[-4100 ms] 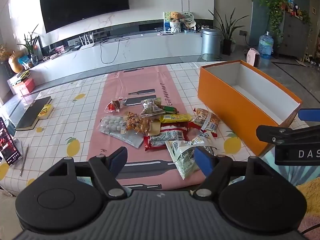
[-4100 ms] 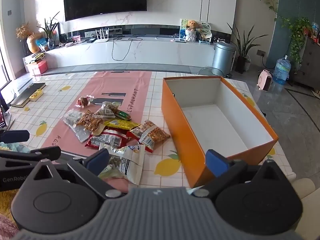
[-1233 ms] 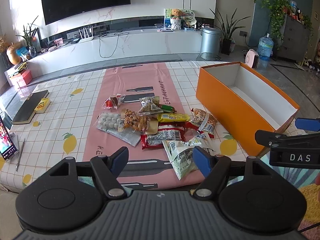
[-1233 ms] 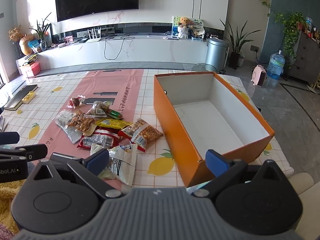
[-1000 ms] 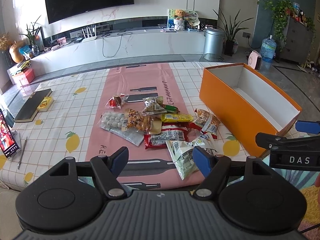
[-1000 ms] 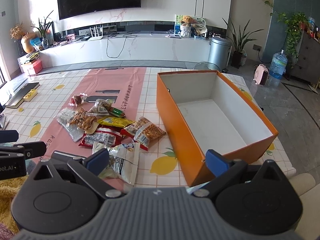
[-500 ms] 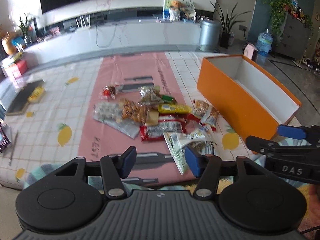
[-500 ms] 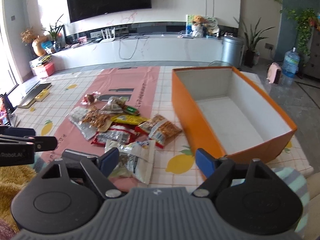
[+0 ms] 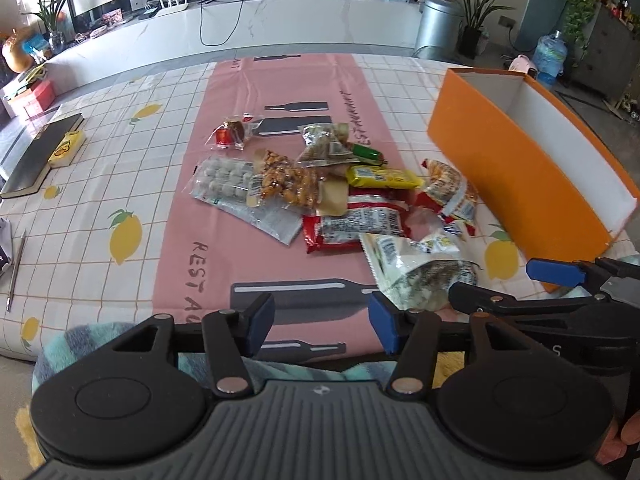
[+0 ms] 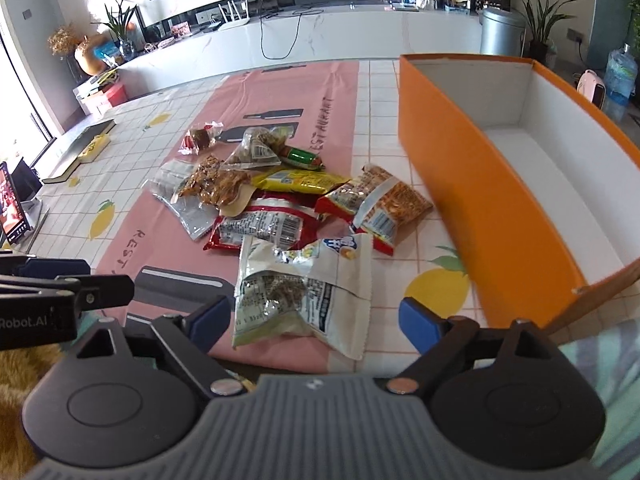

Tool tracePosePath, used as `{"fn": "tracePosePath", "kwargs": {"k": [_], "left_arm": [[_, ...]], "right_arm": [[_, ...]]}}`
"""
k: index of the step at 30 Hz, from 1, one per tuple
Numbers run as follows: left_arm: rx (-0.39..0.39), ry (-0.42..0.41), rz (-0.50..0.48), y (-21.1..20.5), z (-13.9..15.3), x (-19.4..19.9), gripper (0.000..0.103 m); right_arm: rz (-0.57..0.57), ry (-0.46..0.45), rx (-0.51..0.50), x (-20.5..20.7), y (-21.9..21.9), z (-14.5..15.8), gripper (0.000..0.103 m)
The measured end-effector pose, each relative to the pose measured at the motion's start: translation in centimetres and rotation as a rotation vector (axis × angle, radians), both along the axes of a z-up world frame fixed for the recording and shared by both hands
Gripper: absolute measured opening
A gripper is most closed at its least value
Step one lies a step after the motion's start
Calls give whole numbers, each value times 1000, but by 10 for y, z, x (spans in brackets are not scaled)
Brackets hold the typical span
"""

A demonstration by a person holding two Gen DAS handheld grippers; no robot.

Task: Organize snacks
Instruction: 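Grasp the white-and-blue chip bag with the right gripper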

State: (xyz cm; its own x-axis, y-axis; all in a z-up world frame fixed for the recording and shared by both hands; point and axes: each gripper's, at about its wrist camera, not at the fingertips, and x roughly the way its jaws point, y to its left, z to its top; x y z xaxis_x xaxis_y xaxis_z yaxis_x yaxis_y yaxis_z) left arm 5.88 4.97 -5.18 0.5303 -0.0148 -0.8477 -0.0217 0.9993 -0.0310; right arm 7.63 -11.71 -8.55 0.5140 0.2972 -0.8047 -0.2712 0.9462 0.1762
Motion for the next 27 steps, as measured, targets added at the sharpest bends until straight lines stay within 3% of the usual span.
{"fn": "tracePosePath", "kwargs": {"k": [11,19,22,24,27], "left_arm": [[-42,78,9,19,-28,41,68],[-71,105,2,22,-44,58,69],[-76,106,-10,18,-45,65,72],[-82,102,-32,14,-43,69,74],[-88,90,-86,3,-38,75,74]], "right_arm": [[3,119,-27,48,34,-38,94],[25,129,-86,66,42,-49,91],[44,125,-80,66,38,-51,85],[68,132,-71,65,34,-49,72],[91,139,-88,63,27,-42,62]]}}
